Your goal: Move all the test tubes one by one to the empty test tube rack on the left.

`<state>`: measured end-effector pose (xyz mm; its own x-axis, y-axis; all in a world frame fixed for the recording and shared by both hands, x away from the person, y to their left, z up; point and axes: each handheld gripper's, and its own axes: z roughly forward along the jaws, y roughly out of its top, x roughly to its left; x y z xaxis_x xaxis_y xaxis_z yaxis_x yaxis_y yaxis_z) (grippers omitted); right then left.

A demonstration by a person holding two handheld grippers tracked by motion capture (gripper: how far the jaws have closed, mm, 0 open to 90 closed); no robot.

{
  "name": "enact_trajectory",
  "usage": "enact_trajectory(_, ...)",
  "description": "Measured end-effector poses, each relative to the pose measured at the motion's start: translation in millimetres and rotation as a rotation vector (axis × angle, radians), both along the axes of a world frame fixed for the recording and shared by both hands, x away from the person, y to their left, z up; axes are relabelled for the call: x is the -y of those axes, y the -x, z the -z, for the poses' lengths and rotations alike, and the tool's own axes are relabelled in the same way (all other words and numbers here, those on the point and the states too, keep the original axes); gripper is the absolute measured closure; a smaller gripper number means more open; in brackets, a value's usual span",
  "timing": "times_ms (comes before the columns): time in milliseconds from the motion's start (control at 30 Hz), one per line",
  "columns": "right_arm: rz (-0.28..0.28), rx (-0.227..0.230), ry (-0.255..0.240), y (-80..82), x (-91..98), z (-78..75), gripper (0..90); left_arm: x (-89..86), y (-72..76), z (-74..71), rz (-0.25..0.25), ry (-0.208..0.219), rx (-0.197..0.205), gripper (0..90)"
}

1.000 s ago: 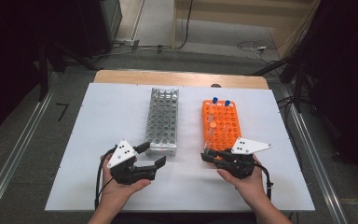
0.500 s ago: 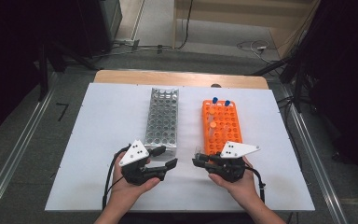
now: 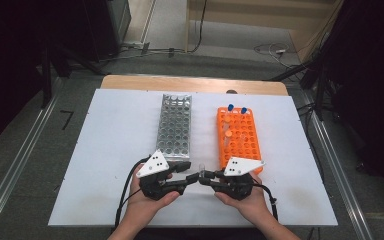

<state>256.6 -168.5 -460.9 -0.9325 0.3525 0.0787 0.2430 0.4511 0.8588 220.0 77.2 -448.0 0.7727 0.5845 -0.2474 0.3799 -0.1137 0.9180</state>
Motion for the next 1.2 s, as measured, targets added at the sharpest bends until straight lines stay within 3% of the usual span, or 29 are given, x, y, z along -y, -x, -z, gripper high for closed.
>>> enact_trajectory(567,-0.044,0.004,0.025,5.9,-10.7,2.3,74.3,8.2,-2.8,2.1,0.045,0.000,-0.012,72.9)
enact_trajectory(833,-0.054,-0.015,0.015,4.8,-9.3,1.9,74.2,8.9,-1.9,0.2,0.038,-0.020,-0.001,76.2)
enact_trajectory(1033,-0.068,-0.031,-0.002,4.1,-7.3,2.5,73.8,7.7,-1.7,-0.5,0.050,-0.013,-0.004,76.5)
enact_trajectory(1100,-0.069,-0.034,-0.020,4.3,-6.0,2.4,72.5,6.4,-1.8,-1.4,0.053,-0.003,-0.003,76.6)
enact_trajectory(1200,-0.066,-0.021,-0.033,5.4,-2.6,0.0,62.3,3.2,-1.5,-4.4,0.046,0.003,0.008,76.6)
